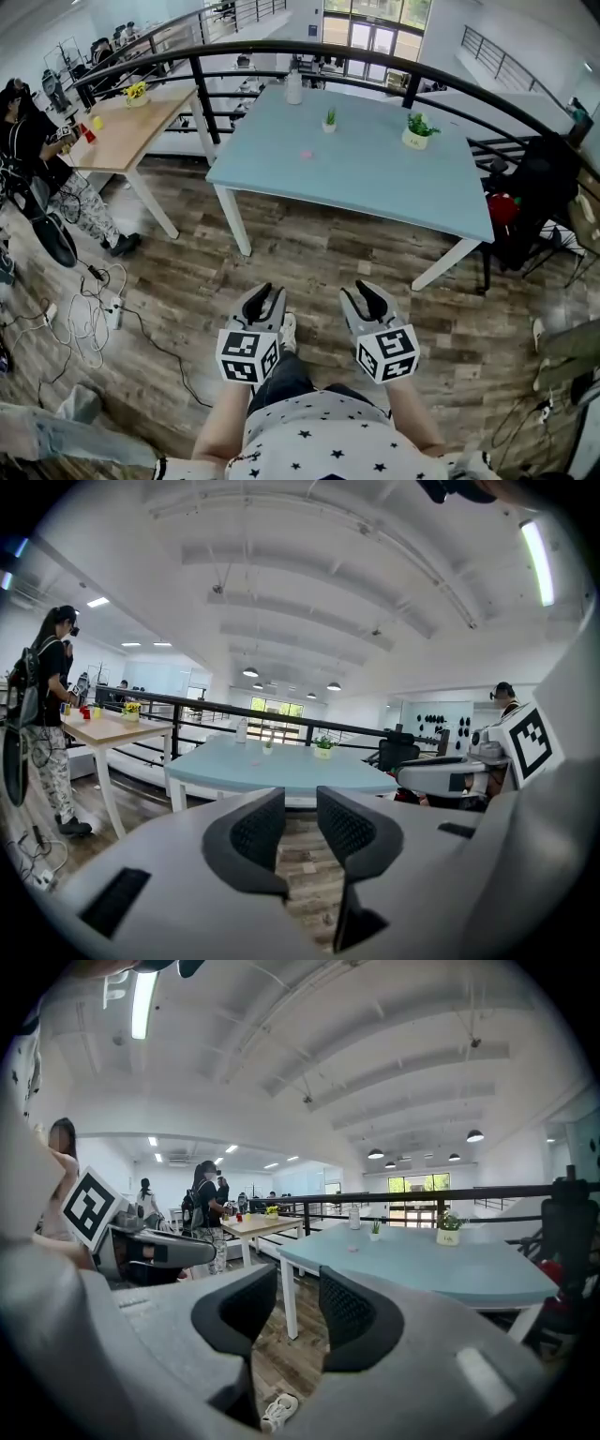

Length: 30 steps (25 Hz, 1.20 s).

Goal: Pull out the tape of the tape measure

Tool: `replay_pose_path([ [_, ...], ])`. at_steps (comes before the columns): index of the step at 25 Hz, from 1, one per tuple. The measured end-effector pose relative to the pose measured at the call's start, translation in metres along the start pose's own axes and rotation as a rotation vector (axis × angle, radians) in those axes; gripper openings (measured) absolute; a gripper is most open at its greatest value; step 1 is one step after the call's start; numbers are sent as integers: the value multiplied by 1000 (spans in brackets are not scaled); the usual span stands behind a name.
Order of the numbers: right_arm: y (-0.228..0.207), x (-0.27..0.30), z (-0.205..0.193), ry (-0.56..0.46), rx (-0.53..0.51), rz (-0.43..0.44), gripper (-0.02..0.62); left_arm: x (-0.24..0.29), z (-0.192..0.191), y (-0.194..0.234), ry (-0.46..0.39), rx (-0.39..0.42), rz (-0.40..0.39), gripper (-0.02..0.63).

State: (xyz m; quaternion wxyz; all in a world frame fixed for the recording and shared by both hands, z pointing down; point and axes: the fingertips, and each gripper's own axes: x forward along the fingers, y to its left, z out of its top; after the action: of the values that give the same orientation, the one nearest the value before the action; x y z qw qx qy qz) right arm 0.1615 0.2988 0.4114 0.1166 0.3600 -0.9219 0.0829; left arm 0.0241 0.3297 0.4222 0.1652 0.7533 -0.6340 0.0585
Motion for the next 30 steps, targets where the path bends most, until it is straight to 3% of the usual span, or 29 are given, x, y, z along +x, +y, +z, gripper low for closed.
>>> replay_pose_path([
  [14,-61,117,38,8,15,-19,198,107,41,61,24,15,-38,196],
  [30,-122,254,94,6,17,-72,202,237,108,140,37,37,-135,201],
])
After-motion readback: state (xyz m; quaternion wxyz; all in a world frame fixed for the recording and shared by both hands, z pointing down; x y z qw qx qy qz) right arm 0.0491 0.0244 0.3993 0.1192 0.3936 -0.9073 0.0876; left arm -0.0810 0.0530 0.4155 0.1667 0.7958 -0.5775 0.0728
